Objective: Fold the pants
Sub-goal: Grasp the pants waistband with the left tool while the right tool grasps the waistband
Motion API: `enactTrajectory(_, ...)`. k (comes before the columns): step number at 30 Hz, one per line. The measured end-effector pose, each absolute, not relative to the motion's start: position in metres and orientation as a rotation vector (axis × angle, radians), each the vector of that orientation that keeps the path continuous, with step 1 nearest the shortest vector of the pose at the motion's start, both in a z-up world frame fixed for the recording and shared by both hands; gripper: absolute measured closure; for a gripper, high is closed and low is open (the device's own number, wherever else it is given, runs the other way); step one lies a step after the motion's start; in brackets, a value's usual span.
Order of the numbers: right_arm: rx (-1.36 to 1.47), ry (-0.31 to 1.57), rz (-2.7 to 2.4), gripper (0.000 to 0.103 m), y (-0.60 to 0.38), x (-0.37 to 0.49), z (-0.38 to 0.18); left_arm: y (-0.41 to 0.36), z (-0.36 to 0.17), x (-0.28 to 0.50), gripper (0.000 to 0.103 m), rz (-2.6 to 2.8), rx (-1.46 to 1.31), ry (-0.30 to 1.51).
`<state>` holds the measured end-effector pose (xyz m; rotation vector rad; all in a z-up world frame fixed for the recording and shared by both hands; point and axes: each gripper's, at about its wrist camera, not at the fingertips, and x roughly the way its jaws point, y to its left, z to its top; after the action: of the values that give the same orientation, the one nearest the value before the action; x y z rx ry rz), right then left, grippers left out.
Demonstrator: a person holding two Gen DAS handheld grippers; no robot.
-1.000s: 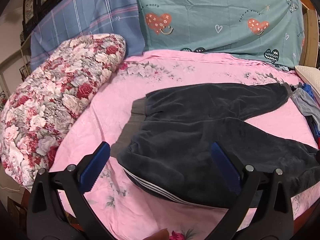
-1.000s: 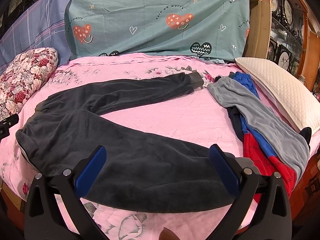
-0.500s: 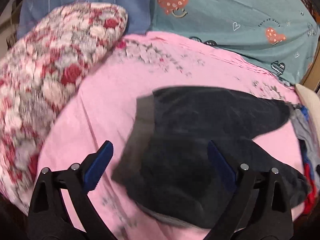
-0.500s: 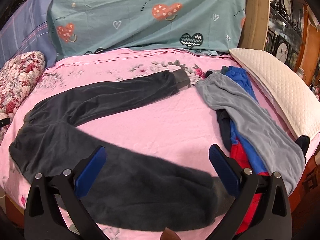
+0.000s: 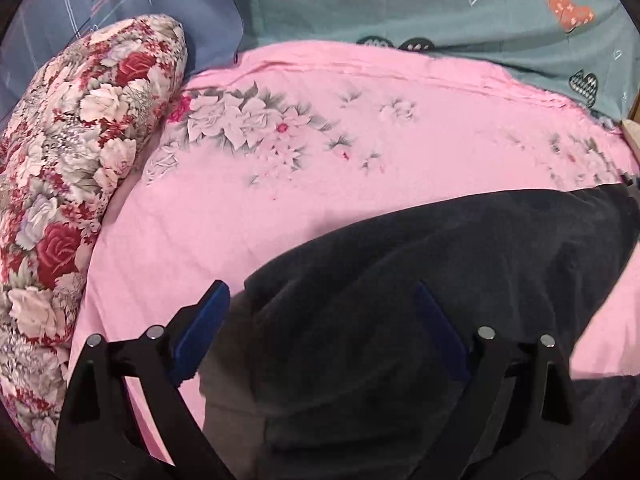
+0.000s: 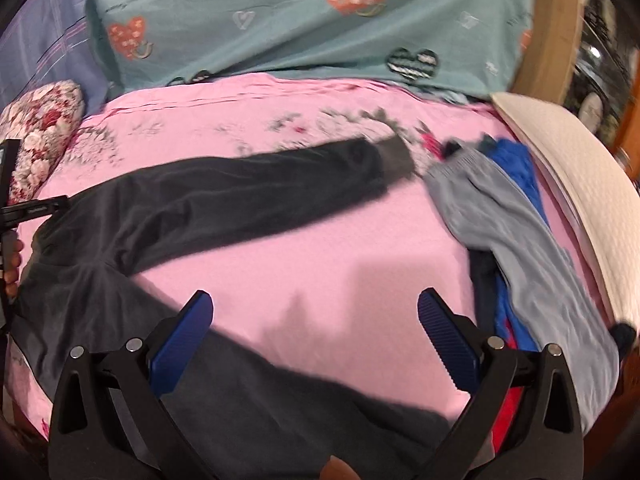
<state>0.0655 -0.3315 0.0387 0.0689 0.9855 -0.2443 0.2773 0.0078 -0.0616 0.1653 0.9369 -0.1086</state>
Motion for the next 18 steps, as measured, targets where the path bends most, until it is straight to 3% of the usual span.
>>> enactTrajectory(3, 0.027, 0.996, -0.156, 0.001, -0.313, 0.114, 0.039, 0.011, -0.079, 0.296, 0.036, -0.121, 0.174, 1.004)
enactTrajectory(8, -0.018, 1.040, 0.047, 0.001, -0.275, 0.202, 0.024, 0.006, -0.090, 0.295, 0.038, -0.172, 0.258, 0.988)
enactTrajectory(10, -0.036, 1.059, 0.111, 0.001, -0.259, 0.234, 0.014, 0.010, -0.095, 0.295, 0.051, -0.209, 0.238, 1.004)
enactTrajectory(13, -0.037, 1.105, 0.122, 0.001, -0.245, 0.274, 0.000, 0.023, -0.093, 0.297, 0.059, -0.238, 0.186, 1.013)
enactTrajectory(18, -0.021, 1.149, 0.104, 0.001, -0.232, 0.304, -0.012, 0.037, -0.080, 0.305, 0.063, -0.275, 0.152, 1.010)
